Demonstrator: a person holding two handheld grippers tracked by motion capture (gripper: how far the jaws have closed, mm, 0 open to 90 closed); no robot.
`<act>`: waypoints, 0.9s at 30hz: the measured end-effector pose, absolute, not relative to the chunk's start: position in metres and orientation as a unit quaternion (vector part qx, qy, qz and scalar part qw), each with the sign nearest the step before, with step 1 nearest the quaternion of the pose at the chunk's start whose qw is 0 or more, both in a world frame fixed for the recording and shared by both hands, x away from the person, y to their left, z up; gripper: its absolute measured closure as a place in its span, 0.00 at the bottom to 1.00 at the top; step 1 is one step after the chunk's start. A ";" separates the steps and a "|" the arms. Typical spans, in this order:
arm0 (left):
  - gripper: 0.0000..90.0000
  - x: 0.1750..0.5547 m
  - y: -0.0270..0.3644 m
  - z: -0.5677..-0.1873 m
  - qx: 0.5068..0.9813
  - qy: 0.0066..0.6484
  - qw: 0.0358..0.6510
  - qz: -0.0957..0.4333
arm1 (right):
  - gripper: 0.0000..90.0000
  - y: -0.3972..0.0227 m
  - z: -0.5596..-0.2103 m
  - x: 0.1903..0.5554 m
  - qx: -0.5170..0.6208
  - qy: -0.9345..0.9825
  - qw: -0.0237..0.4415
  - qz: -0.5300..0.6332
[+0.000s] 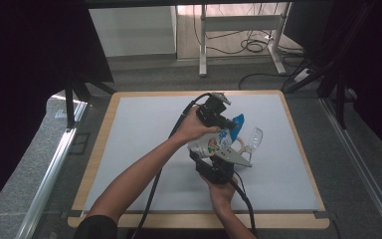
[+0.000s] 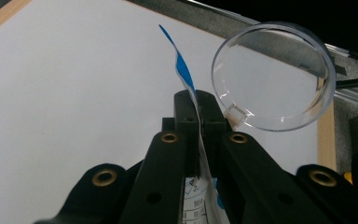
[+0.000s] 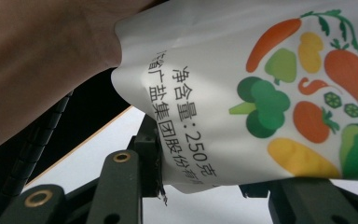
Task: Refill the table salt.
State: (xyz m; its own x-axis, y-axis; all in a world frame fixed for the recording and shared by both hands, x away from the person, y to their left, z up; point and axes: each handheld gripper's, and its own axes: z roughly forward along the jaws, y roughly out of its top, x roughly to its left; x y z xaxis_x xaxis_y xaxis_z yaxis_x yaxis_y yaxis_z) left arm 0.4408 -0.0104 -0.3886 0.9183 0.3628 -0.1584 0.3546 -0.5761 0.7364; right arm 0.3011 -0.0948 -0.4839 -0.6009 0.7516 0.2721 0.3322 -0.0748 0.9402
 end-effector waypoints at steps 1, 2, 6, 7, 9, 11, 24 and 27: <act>1.00 0.441 -0.011 -0.389 0.888 0.202 0.413 0.005 | 0.66 -0.095 -0.484 0.301 0.413 0.657 0.173 0.607; 1.00 0.441 -0.011 -0.388 0.889 0.200 0.413 0.006 | 0.66 -0.095 -0.484 0.301 0.413 0.657 0.173 0.607; 1.00 0.441 -0.011 -0.388 0.890 0.201 0.410 0.007 | 0.66 -0.095 -0.485 0.302 0.414 0.653 0.172 0.610; 1.00 0.442 -0.011 -0.388 0.890 0.201 0.409 0.007 | 0.66 -0.095 -0.485 0.302 0.414 0.652 0.170 0.613; 1.00 0.441 -0.011 -0.389 0.890 0.202 0.408 0.008 | 0.66 -0.094 -0.486 0.302 0.413 0.651 0.170 0.614; 1.00 0.442 -0.010 -0.389 0.890 0.203 0.408 0.008 | 0.66 -0.094 -0.487 0.303 0.414 0.650 0.168 0.615; 1.00 0.442 -0.007 -0.391 0.888 0.206 0.411 0.005 | 0.66 -0.092 -0.487 0.303 0.409 0.655 0.169 0.612; 0.99 0.441 -0.007 -0.391 0.888 0.205 0.411 0.005 | 0.67 -0.092 -0.487 0.303 0.410 0.655 0.169 0.612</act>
State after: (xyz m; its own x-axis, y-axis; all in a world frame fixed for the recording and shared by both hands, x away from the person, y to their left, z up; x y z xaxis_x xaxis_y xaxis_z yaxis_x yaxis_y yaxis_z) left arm 0.4413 -0.0066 -0.3909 0.9157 0.3691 -0.1593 0.3603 -0.5779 0.7323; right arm 0.3025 -0.0919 -0.4874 -0.6066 0.7437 0.2809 0.3313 -0.0847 0.9397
